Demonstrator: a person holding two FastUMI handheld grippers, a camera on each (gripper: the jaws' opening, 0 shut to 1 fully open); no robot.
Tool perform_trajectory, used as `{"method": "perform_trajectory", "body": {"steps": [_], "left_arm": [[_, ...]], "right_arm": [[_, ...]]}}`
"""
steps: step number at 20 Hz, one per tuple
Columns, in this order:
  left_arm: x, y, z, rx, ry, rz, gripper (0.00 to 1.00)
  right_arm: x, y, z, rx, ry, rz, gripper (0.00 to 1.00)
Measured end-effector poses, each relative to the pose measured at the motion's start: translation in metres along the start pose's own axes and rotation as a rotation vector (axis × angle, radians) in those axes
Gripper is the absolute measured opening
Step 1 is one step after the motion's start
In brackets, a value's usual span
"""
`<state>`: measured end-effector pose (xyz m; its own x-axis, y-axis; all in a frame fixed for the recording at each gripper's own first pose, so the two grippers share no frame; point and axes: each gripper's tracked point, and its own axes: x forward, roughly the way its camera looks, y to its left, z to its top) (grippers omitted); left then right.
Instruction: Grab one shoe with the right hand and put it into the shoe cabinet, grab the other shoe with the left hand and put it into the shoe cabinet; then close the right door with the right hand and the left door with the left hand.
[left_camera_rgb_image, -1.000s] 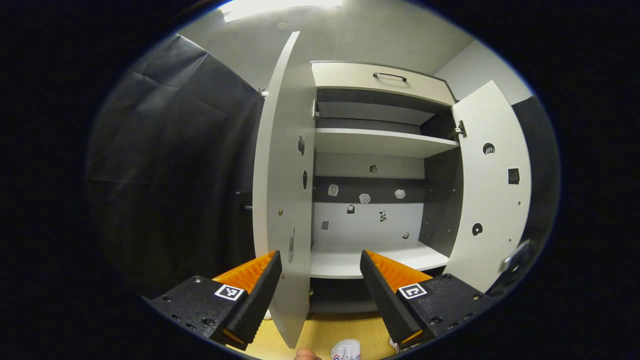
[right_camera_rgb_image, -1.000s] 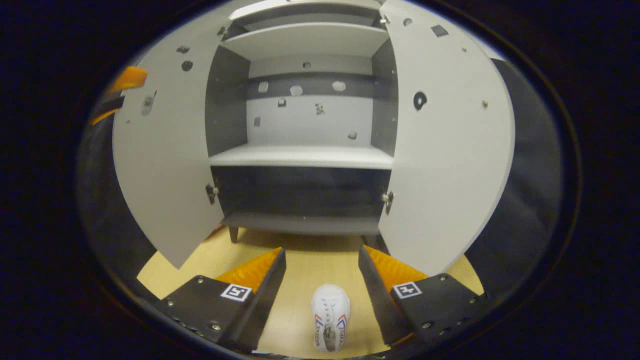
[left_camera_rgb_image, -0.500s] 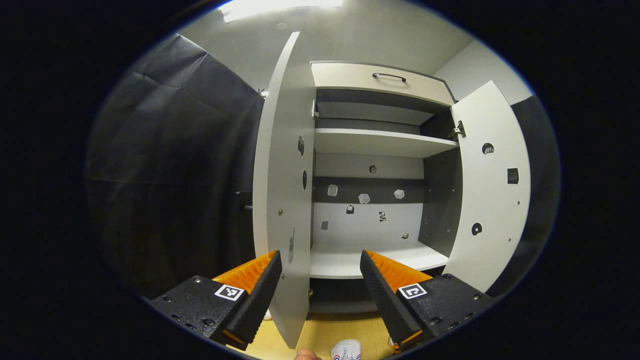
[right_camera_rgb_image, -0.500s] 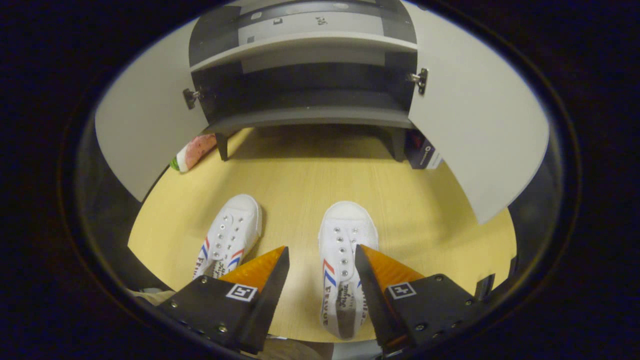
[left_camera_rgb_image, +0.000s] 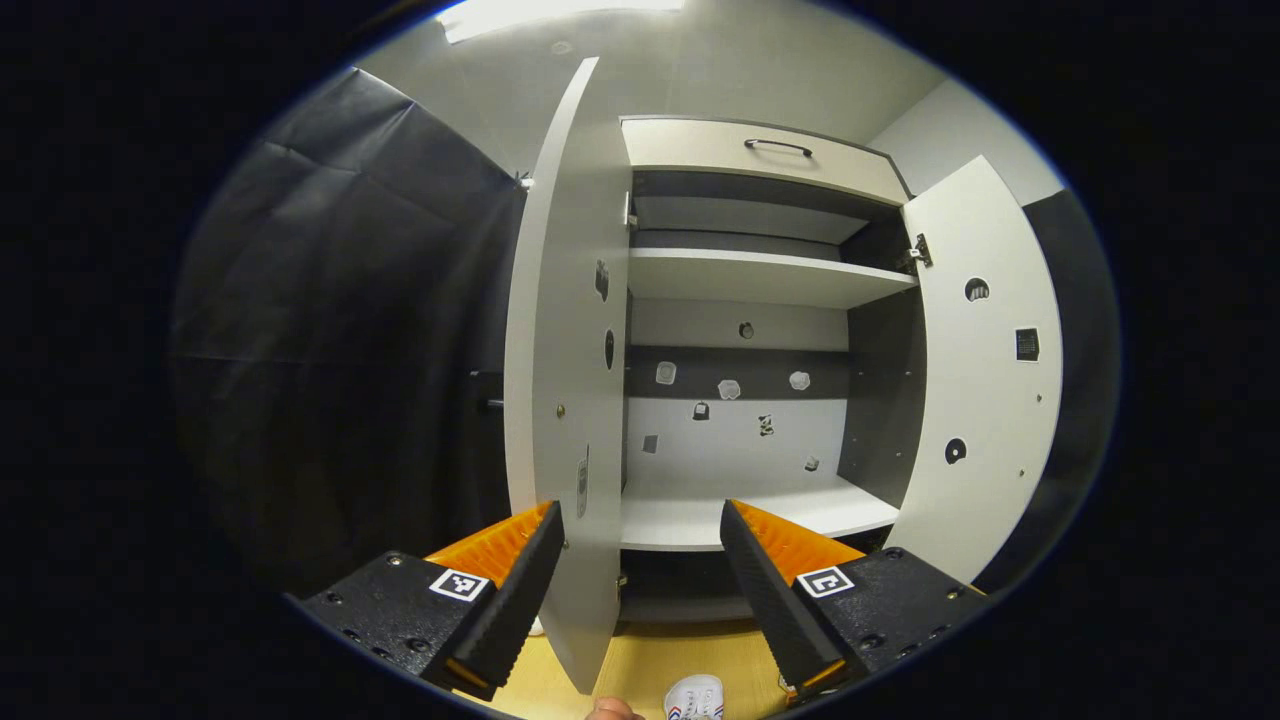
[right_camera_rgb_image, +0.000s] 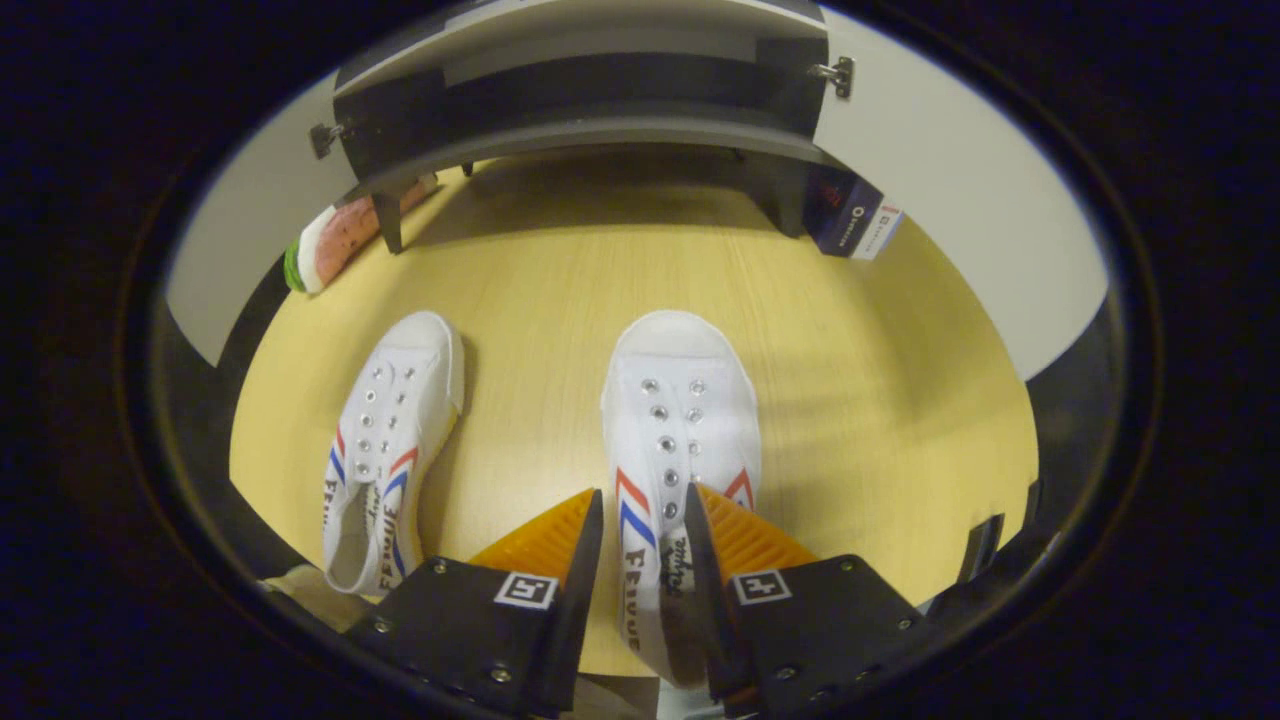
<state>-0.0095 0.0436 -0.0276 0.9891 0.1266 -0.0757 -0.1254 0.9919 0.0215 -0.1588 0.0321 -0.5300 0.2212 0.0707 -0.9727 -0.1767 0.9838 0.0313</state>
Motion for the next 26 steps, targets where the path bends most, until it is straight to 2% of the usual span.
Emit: {"method": "perform_trajectory", "body": {"steps": [4, 5, 7, 9, 11, 14, 16, 20, 23, 24, 25, 26], "left_arm": [[0.001, -0.001, -0.003, 0.002, 0.009, 0.003, 0.96], [0.001, -0.001, -0.003, 0.001, 0.012, 0.002, 0.96], [0.001, -0.001, -0.003, 0.001, 0.012, -0.001, 0.96], [0.001, -0.002, -0.004, -0.001, 0.013, -0.002, 0.96], [0.000, -0.002, -0.004, 0.000, 0.012, -0.005, 0.96], [-0.001, -0.002, -0.006, 0.000, 0.013, -0.009, 0.96], [0.000, -0.002, -0.005, -0.001, 0.010, -0.009, 0.96], [0.002, -0.003, -0.007, 0.014, 0.007, -0.009, 0.96], [0.005, -0.005, -0.011, 0.021, 0.013, -0.008, 0.96], [0.006, -0.006, -0.013, 0.017, 0.019, -0.010, 0.96], [0.007, -0.007, -0.015, 0.013, 0.026, -0.011, 0.98], [0.009, -0.007, -0.017, 0.008, 0.031, -0.013, 0.96]], "right_arm": [[0.003, 0.008, -0.005, -0.057, -0.001, 0.032, 0.49], [0.004, 0.004, -0.006, -0.088, -0.017, 0.000, 0.49], [0.011, 0.001, -0.004, -0.115, -0.081, -0.041, 0.21], [0.011, 0.005, 0.000, -0.125, -0.125, -0.054, 0.21], [0.004, 0.002, -0.001, -0.073, -0.127, -0.061, 0.05], [-0.001, 0.002, 0.003, 0.014, -0.154, -0.030, 0.04], [-0.015, 0.003, 0.016, 0.072, -0.181, 0.012, 0.00], [-0.068, 0.004, 0.062, 0.094, -0.298, 0.058, 0.00], [-0.127, 0.010, 0.128, 0.081, -0.447, 0.088, 0.00], [-0.148, 0.013, 0.155, 0.084, -0.509, 0.096, 0.05], [-0.167, 0.014, 0.181, 0.078, -0.559, 0.099, 0.00], [-0.183, 0.014, 0.205, 0.066, -0.604, 0.102, 0.00]]}}
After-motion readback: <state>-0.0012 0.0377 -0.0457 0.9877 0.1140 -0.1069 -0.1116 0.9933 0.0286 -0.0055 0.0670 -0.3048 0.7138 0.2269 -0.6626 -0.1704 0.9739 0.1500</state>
